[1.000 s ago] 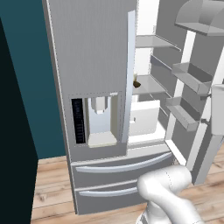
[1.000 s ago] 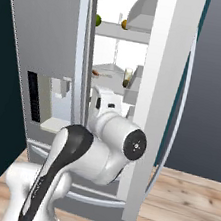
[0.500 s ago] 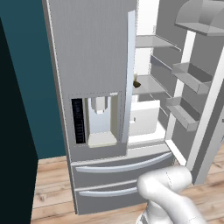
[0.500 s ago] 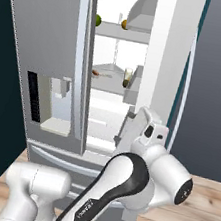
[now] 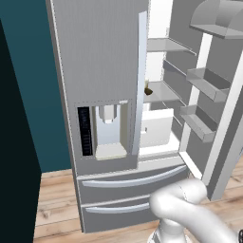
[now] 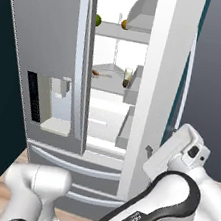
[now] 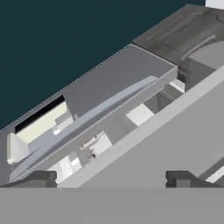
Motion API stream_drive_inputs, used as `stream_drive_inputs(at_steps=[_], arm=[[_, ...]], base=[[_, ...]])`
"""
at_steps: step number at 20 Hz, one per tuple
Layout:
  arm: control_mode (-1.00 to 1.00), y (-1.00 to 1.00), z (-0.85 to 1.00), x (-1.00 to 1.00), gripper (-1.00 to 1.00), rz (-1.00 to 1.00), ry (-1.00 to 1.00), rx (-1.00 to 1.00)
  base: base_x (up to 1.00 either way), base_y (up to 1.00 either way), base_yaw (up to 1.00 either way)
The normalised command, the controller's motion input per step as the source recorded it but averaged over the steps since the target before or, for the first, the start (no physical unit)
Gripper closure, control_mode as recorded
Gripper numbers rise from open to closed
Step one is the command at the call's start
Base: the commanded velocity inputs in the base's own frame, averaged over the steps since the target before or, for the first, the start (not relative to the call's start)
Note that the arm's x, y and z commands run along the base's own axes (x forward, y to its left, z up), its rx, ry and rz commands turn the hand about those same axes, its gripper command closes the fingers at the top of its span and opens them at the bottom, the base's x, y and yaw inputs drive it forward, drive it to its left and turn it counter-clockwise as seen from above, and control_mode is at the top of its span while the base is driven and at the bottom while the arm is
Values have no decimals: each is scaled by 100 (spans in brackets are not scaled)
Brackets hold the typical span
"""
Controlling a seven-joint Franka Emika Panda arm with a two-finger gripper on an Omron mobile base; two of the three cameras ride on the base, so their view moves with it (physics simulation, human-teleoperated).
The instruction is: Place the tupperware on the second highest shelf of the fridge. Make space for the tupperware among the existing items by rearranging them on the shelves if needed. Close the fridge door when finished.
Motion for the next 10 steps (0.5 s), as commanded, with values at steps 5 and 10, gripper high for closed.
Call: stream_drive_inputs(at_steps=[5,10], arm=[[-100,-97,-11,14,-100,0,9,9],[-100,-53,-52,67,-100,0,5,1]], base=[[0,0,0],[0,0,0]])
